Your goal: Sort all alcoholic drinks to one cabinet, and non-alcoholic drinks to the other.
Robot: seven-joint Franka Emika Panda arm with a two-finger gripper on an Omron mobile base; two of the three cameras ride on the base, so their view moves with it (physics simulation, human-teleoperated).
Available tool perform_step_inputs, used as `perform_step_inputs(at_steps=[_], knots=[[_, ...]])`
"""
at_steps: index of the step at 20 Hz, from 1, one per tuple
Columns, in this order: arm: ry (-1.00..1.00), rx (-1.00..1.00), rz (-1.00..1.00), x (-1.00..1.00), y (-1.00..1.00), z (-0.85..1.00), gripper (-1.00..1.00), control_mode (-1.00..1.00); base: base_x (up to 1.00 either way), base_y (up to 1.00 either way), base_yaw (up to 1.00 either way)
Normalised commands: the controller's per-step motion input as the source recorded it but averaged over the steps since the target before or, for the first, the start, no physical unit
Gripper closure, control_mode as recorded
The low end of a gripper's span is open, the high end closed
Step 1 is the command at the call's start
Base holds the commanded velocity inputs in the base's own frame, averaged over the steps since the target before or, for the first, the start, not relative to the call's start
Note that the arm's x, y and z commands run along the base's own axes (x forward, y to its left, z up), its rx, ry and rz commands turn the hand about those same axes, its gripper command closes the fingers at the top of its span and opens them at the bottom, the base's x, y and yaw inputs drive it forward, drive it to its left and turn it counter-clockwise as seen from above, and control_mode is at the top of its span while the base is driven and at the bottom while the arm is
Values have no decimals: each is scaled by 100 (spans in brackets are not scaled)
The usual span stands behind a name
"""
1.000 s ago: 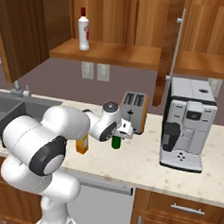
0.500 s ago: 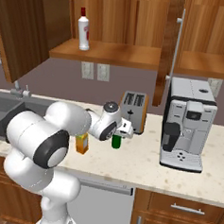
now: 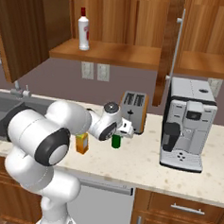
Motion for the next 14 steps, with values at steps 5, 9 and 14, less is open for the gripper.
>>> perform_step_inputs(at_steps=[5, 9, 14], knots=[[0, 0, 0, -4, 0, 17, 100, -100, 0, 0, 0], [1, 0, 0, -25, 0, 91, 100, -100, 0, 0, 0], [-3, -1, 0, -59, 0, 100, 100, -100, 0, 0, 0]])
